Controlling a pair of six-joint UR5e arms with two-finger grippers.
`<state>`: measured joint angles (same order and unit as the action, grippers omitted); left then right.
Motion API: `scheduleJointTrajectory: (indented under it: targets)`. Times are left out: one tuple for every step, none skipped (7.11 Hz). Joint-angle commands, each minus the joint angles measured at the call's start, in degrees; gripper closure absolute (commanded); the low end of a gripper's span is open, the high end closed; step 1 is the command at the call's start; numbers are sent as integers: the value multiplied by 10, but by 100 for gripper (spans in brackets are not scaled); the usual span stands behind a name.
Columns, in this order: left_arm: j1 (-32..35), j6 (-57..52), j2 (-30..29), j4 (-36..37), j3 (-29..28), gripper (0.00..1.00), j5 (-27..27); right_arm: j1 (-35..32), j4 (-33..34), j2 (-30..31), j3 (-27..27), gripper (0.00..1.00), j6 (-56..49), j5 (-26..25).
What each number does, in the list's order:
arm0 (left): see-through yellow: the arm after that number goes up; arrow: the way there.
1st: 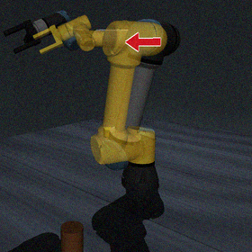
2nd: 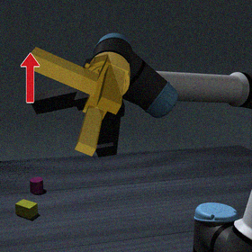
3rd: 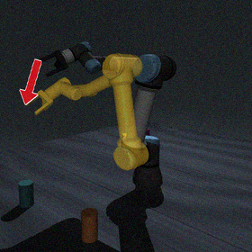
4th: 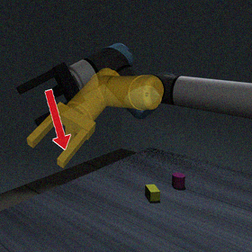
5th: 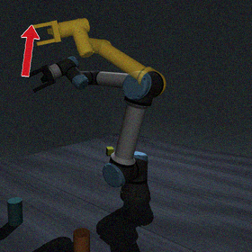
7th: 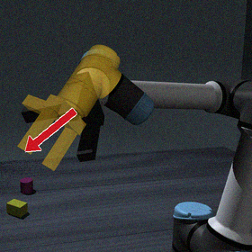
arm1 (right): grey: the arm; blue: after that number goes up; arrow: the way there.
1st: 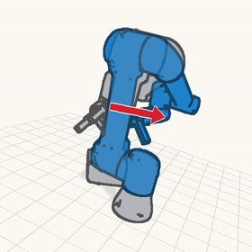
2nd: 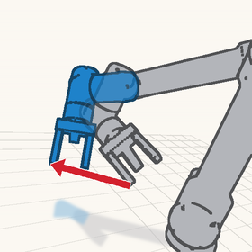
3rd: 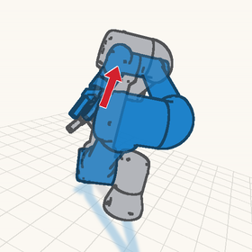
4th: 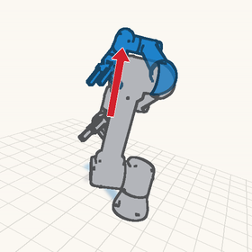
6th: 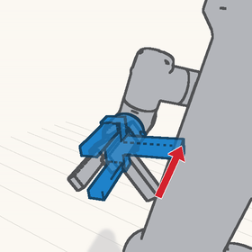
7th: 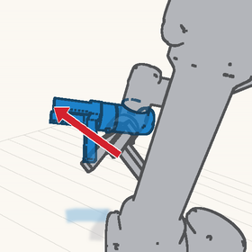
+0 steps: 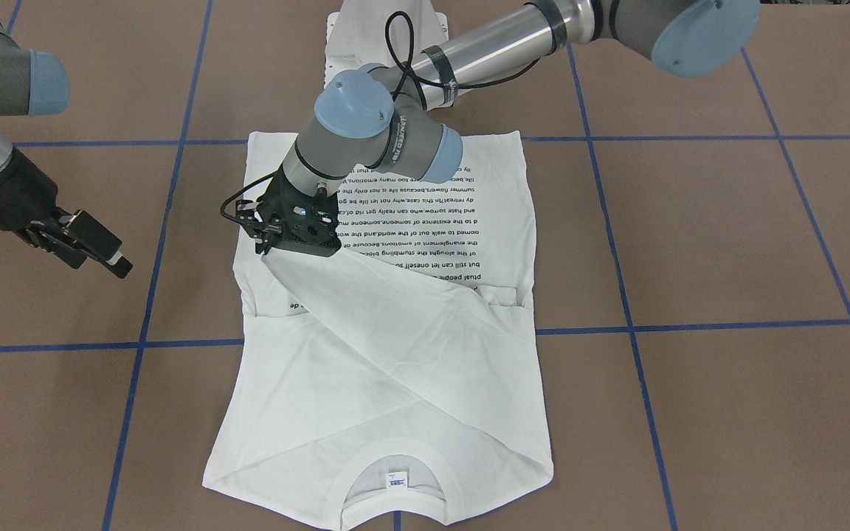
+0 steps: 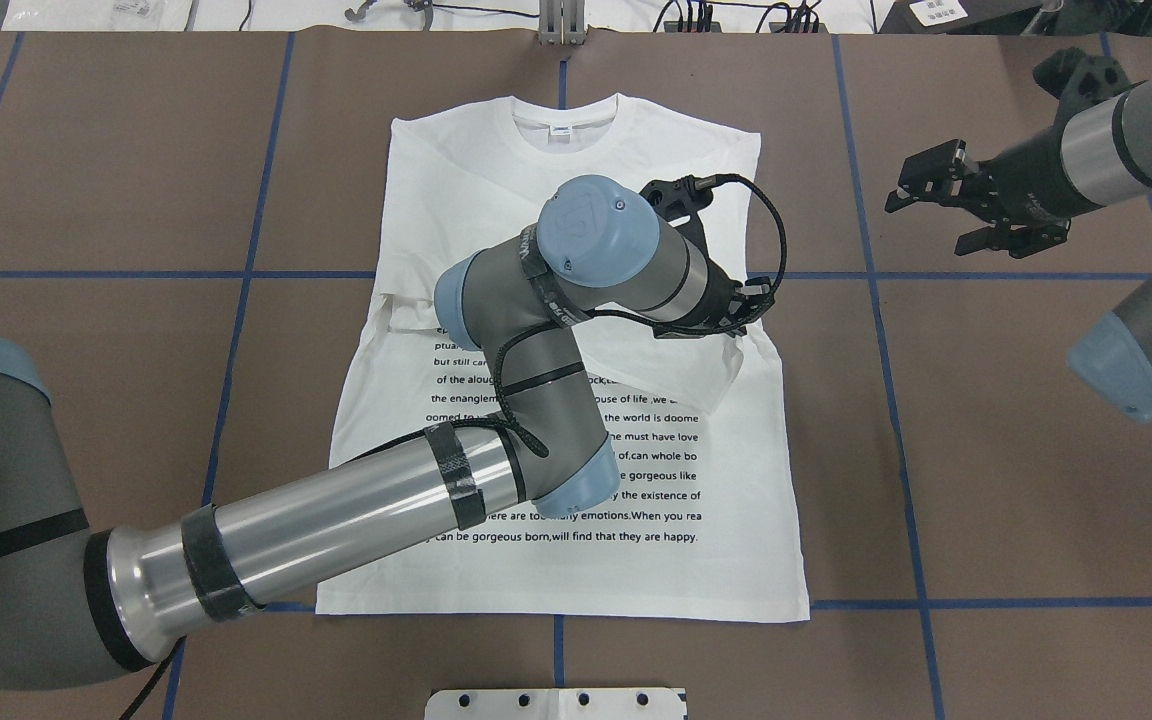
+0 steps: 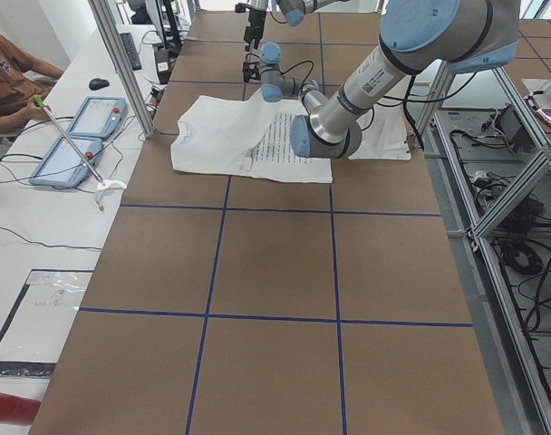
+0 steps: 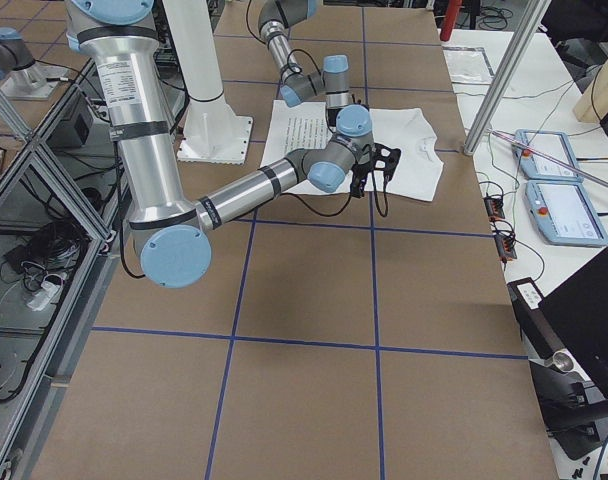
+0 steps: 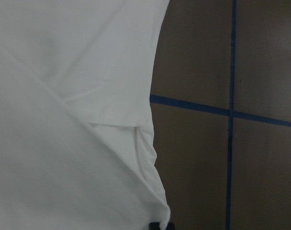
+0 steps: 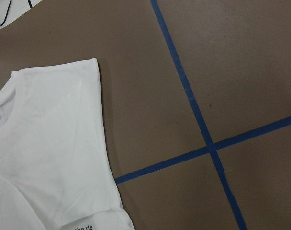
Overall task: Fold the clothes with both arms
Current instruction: 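Fold the sleeve nearest the left gripper across the shirt body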
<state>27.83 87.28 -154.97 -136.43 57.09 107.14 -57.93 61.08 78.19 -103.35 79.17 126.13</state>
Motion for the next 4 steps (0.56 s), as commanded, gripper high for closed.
scheduleJointTrajectory:
  targets:
    - [-1,1,-12,-15,-17,54,-18,0,0,2,3,0,-3,0]
    - [-3,13,-15,-13,-16,21,-26,1,0,7,1,0,-3,-1]
    - [-1,28,-11,-10,-12,20,-26,1,0,7,-1,0,5,-2]
    - [0,30,-4,-2,4,20,-28,2,0,8,-4,0,20,-7]
